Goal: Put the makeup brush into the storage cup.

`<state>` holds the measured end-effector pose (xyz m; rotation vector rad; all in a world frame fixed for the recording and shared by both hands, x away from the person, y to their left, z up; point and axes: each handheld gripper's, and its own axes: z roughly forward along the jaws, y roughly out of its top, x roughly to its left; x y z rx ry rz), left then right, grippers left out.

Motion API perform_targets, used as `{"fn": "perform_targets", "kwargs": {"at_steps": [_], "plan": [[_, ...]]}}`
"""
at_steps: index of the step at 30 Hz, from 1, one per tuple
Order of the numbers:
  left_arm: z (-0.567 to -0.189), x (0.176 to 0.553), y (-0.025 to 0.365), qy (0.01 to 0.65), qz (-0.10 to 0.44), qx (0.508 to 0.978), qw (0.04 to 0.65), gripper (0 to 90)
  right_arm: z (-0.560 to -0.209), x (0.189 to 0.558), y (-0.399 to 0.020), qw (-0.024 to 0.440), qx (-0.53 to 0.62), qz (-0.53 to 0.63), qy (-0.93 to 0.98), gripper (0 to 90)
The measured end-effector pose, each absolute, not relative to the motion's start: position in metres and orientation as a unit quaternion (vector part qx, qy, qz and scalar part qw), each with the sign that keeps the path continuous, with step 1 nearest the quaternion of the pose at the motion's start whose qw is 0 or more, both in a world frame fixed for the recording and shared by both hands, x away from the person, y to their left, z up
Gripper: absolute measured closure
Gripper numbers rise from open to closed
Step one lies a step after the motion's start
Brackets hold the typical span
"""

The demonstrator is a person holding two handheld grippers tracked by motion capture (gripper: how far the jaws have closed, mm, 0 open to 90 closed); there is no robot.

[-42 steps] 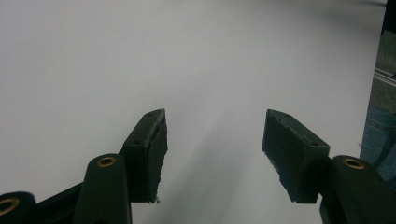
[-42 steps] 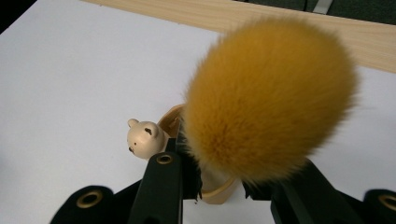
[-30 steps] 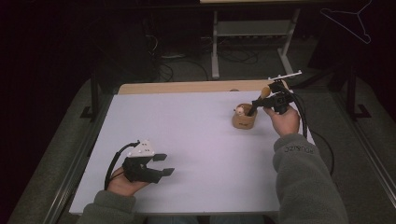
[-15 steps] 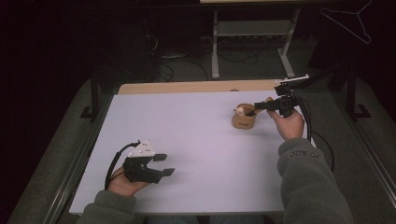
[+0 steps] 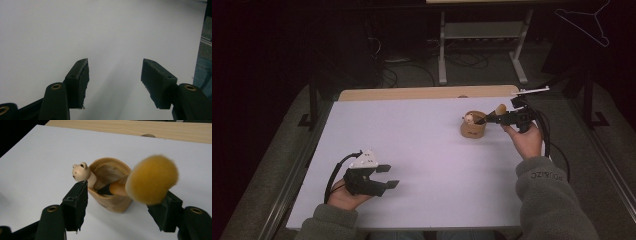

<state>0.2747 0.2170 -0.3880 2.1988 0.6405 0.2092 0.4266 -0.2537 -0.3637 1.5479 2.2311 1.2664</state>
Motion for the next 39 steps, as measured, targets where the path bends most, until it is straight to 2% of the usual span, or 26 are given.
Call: {"fn": "perform_targets", "kwargs": {"at_steps": [16, 39], "plan": [[-0.389, 0.276, 0.219, 0.265, 0.087, 0.871, 0.404, 35.2, -0.374, 0.402, -0.259, 0.073, 0.501, 0.426, 0.75, 30.6], [-0.39, 0.278, 0.228, 0.292, 0.103, 0.862, 0.401, 27.5, -0.38, 0.364, -0.232, 0.083, 0.444, 0.436, 0.778, 25.1]]}}
